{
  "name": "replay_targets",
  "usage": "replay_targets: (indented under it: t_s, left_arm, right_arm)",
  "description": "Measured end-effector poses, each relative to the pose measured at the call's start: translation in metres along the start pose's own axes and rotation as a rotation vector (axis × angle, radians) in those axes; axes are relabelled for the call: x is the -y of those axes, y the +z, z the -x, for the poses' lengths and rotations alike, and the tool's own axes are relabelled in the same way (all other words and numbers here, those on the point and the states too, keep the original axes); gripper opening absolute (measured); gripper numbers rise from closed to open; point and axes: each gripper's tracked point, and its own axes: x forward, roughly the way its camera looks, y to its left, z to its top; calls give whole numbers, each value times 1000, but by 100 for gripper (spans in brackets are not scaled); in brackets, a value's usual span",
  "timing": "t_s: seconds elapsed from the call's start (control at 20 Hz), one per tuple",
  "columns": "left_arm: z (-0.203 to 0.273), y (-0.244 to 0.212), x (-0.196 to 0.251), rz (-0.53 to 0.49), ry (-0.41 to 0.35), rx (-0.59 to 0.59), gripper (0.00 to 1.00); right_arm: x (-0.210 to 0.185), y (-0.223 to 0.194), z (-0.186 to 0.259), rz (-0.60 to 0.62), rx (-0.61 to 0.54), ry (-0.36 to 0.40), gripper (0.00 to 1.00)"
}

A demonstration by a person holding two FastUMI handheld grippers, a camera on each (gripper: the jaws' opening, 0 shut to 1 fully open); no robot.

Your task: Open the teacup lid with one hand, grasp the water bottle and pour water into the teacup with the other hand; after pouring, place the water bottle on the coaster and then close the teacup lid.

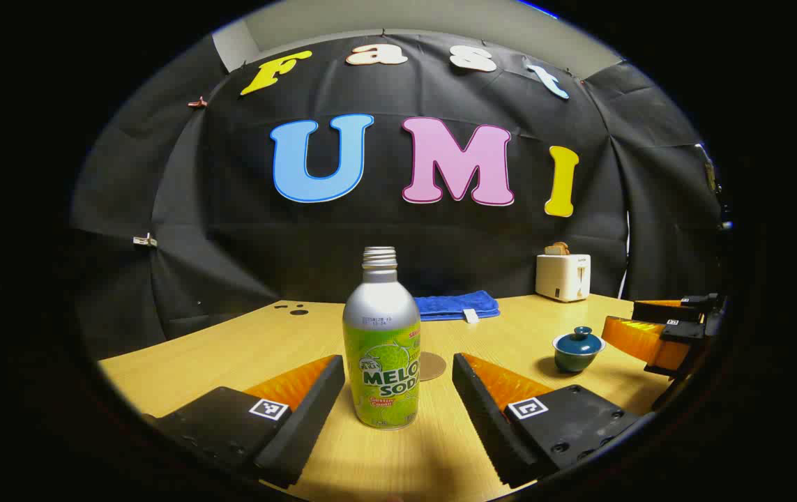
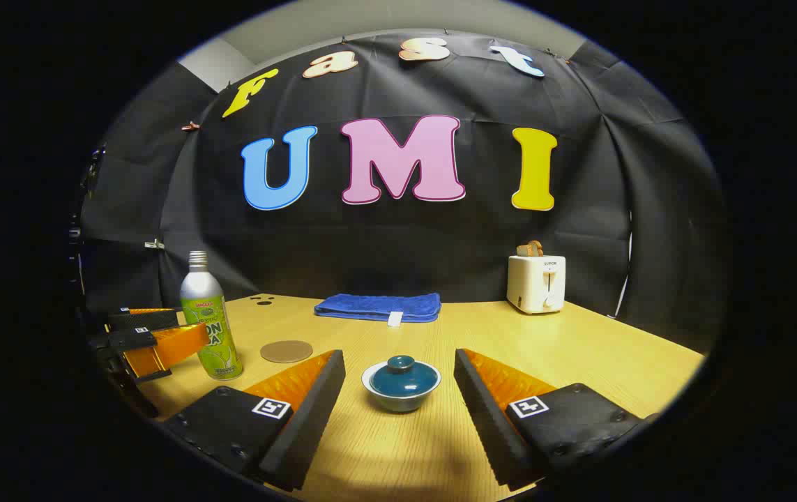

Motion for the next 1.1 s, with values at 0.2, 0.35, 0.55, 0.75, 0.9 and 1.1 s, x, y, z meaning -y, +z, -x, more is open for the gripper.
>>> replay_targets:
  t_s: [0.2,0.35,0.55,0.75,0.9,1.1]
  left_arm:
    - [1,0,0,0,0,0,99]
    - [0,1,0,1,0,1,98]
    - [0,1,0,0,-1,1,98]
    - [0,1,0,-1,-1,2,98]
    - [0,0,-1,-1,-1,3,98]
    - [0,0,-1,-1,-1,2,98]
  right_arm:
    - [0,0,0,0,1,0,98]
    - [0,0,0,0,1,1,98]
    - [0,0,-1,0,0,1,98]
    - [1,0,0,1,0,-7,98]
    - [4,0,-3,2,-1,-17,98]
    - [7,-3,-12,4,-21,-19,98]
